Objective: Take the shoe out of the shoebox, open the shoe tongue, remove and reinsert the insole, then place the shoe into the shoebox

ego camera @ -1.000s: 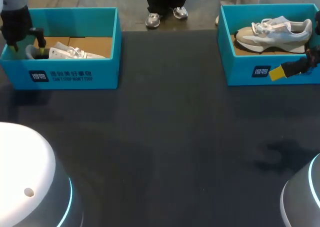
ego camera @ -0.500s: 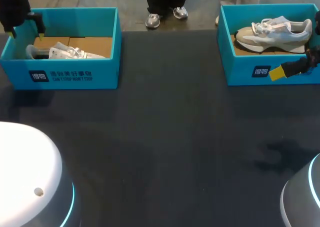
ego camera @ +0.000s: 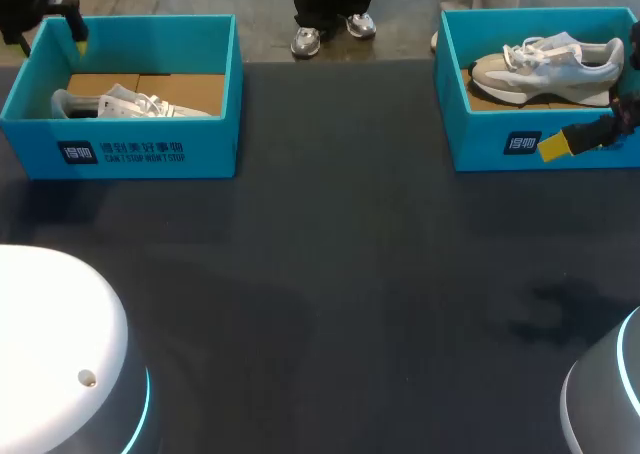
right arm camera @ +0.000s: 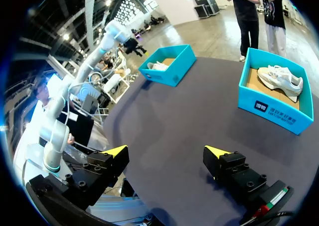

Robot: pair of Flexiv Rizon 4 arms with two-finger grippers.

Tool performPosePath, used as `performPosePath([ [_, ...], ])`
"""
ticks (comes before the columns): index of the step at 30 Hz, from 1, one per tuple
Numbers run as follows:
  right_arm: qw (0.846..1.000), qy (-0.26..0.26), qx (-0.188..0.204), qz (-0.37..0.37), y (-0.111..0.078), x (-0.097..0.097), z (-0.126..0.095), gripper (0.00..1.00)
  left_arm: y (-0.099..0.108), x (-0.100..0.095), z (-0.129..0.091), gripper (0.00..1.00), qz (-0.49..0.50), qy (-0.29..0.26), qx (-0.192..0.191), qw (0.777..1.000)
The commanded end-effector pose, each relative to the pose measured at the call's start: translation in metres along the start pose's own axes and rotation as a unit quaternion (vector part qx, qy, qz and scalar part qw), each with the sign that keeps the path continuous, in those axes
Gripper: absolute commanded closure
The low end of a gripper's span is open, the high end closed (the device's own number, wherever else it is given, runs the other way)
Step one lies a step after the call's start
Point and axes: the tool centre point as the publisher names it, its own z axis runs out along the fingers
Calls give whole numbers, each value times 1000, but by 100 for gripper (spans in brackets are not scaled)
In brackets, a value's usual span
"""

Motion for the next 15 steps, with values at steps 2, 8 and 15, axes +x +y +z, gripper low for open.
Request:
performPosePath([
  [2,1000,0,3,0,2,-1,1,0,-9,-7,-5,0,-69,-42,-7,997],
  [8,999,-31,24,25,14,-24,-4,0,-16,-24,0,0,-128,-56,11,990],
  [15,990,-113,38,71,39,-72,-32,0,-20,-42,0,0,-189,-20,22,982],
])
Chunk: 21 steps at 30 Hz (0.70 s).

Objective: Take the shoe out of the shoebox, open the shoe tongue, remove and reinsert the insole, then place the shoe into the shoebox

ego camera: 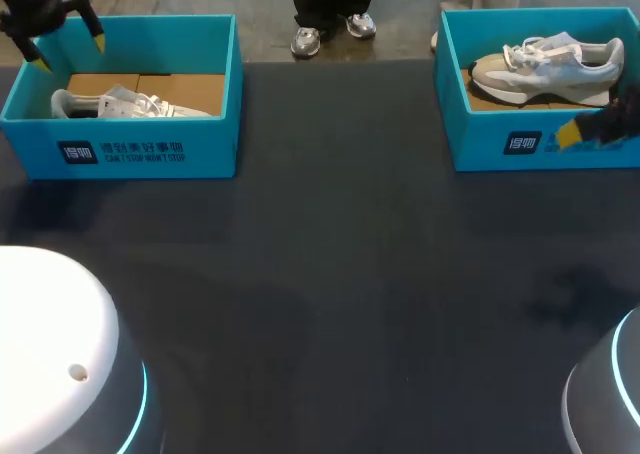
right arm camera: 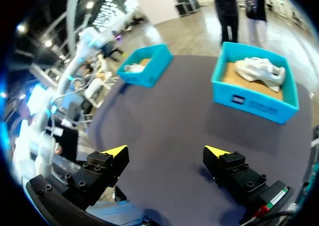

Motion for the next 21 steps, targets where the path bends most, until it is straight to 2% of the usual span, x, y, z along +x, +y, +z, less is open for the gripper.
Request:
performPosePath([
  [1,999,-24,31,13,32,-18,-16,0,-7,-15,-1,0,-16,34,2,999],
  [4,999,-44,23,20,43,-35,-27,0,-10,-17,-2,0,-12,31,1,999],
  [7,998,-49,28,-4,58,-52,-38,0,-10,-17,-2,0,-12,31,1,999],
  [8,998,-47,31,-20,63,-53,-41,0,-10,-17,-2,0,-12,31,1,999],
  [21,998,-47,31,-20,63,-53,-41,0,-10,-17,-2,0,-12,31,1,999],
])
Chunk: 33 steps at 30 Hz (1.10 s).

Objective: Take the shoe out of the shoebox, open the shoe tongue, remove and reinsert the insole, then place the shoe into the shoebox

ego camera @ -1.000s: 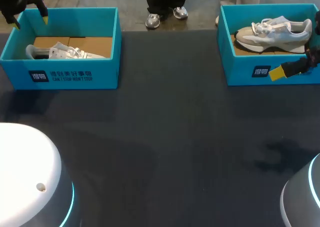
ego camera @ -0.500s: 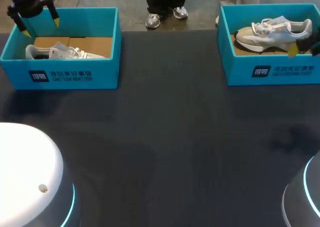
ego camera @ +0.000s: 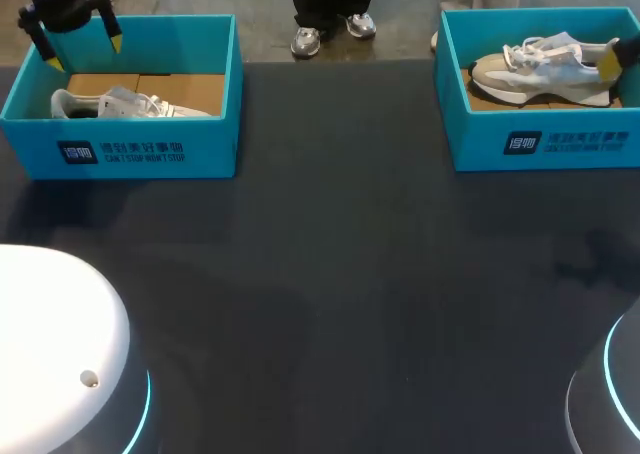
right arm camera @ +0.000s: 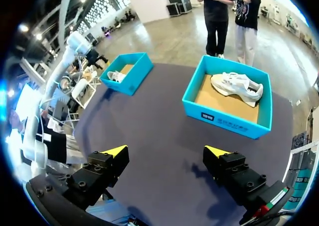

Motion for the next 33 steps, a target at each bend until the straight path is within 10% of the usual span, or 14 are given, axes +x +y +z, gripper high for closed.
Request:
performPosePath([
  [1,1000,0,16,0,4,-1,0,0,0,0,0,0,0,1,-1,1000],
  [9,1000,0,16,0,4,-1,0,0,-10,-10,-5,0,-110,-3,-39,993],
  [33,976,-179,24,122,88,-111,18,0,-42,2,-22,0,-357,-18,-8,934],
])
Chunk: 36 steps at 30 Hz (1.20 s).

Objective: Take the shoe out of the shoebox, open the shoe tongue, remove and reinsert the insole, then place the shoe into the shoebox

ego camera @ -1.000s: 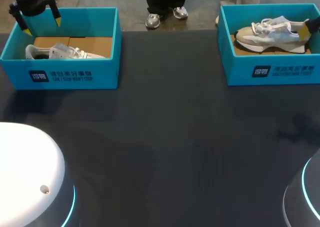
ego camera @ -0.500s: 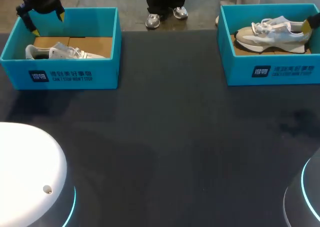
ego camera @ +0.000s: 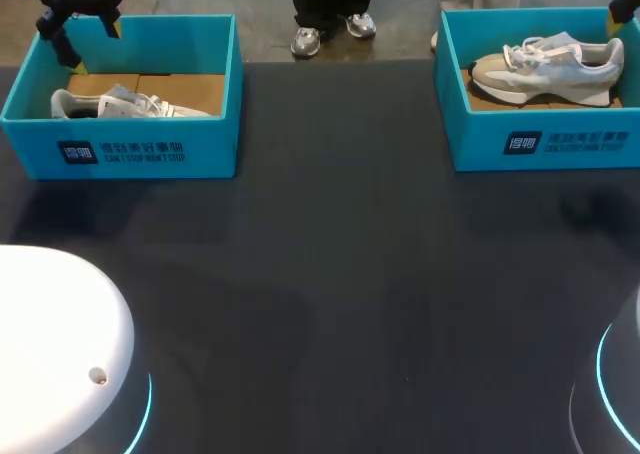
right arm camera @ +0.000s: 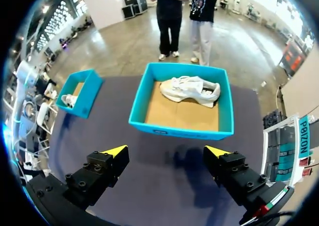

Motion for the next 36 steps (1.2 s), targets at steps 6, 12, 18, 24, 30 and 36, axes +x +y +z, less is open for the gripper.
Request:
performPosePath([
  [6,997,-35,55,42,33,-11,17,0,-8,28,6,0,4,-10,-11,1000],
  [12,995,-60,52,56,47,-24,26,0,-14,42,19,0,13,-8,-15,1000],
  [18,992,-69,52,92,61,-38,41,0,-18,52,24,0,2,0,-21,1000],
  [24,990,-87,69,92,79,-44,53,0,-17,55,26,0,1,1,-23,1000],
  [30,990,-87,69,92,79,-44,53,0,-17,55,26,0,1,1,-23,1000],
  [36,990,-87,69,92,79,-44,53,0,-17,55,26,0,1,1,-23,1000],
])
